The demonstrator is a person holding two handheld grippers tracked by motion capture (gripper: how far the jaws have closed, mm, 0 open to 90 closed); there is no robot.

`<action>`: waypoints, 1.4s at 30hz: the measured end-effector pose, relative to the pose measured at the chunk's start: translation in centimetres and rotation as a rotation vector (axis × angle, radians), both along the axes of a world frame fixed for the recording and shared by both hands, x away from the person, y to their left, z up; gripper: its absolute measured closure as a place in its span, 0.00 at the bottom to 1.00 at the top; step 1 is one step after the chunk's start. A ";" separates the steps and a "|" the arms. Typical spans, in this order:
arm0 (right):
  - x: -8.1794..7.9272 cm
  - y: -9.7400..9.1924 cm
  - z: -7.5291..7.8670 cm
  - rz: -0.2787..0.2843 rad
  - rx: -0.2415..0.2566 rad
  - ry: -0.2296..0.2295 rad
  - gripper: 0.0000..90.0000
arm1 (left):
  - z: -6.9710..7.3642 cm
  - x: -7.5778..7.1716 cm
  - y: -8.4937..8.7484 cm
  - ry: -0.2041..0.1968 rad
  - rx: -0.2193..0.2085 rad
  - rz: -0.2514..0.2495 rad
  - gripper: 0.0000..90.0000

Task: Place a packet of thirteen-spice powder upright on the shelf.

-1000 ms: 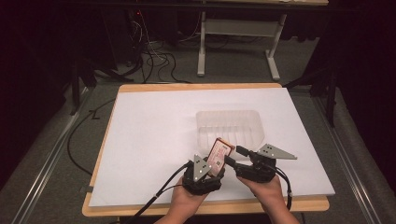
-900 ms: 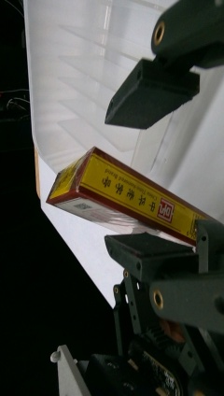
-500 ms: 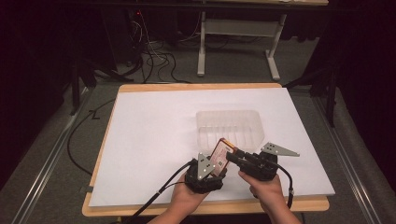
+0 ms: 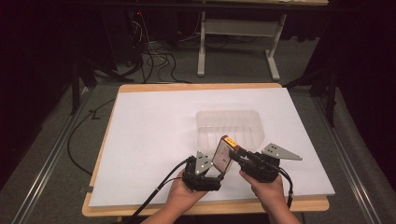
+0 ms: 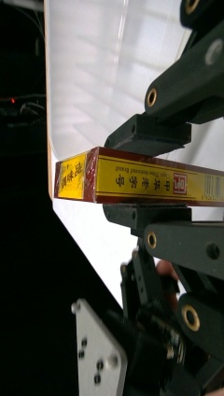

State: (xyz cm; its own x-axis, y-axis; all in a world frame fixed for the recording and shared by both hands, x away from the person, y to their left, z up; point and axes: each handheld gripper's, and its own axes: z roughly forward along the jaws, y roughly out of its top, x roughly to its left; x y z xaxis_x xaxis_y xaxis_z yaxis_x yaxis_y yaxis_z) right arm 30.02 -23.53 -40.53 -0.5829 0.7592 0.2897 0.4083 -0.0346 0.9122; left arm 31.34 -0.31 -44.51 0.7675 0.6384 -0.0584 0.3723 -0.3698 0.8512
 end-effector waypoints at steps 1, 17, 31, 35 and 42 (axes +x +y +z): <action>0.0 -0.2 -0.1 -0.008 0.000 0.000 0.77 | 0.1 0.0 0.3 0.002 -0.003 0.001 0.21; -0.8 -2.6 0.8 -0.128 -0.096 -0.062 0.76 | 1.5 2.9 11.8 -0.017 0.009 0.187 0.26; -1.0 -3.4 2.3 -0.228 -0.121 -0.101 0.77 | 1.0 4.5 16.6 0.042 0.000 0.274 0.27; -1.1 -3.6 3.0 -0.278 -0.138 -0.125 0.76 | 1.0 4.0 16.0 0.026 -0.002 0.268 0.28; -0.4 -3.8 3.8 -0.362 -0.162 -0.148 0.76 | 1.1 3.5 15.9 0.011 -0.030 0.273 0.28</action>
State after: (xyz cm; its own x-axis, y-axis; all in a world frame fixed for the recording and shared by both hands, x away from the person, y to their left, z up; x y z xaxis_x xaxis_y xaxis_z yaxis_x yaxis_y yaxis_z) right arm 29.66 -27.31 -36.70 -0.2962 0.9515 0.0834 0.2607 -0.0034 0.9654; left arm 34.81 15.62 -43.42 0.5662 0.8196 -0.0875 0.4638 -0.2290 0.8558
